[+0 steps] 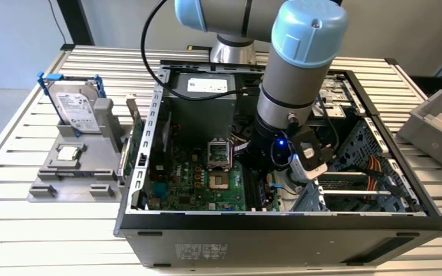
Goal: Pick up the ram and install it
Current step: 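Insert the ram into the slot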
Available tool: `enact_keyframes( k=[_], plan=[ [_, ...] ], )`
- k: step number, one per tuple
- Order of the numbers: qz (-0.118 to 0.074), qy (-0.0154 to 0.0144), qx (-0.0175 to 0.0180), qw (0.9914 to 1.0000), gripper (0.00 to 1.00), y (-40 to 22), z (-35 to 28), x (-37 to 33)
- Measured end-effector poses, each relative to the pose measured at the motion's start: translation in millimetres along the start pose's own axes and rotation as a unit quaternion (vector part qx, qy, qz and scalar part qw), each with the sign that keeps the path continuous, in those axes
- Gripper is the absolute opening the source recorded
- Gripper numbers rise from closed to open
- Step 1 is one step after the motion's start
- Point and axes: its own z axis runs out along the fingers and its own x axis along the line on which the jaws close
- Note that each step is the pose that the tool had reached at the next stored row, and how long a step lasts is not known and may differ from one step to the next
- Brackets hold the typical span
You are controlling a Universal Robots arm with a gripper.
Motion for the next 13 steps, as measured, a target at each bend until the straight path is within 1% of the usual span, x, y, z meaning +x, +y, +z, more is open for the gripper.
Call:
enact_keyframes(
  k=[3,4,7,8,13],
  plan=[
    [0.0,0.0,-0.0001,1.0,0.0,0.0,0.1,0.0],
    [0.0,0.0,-0.0004,1.0,1.0,0.1,0.2,0.1],
    [0.0,0.0,-0.0001,1.0,1.0,0.1,0.0,0.1],
    [0.0,0.0001,0.0,1.0,1.0,-0.1,-1.9,0.1],
    [0.0,0.0005,0.0,1.0,1.0,-0.2,-24.5,-0.4]
  ],
)
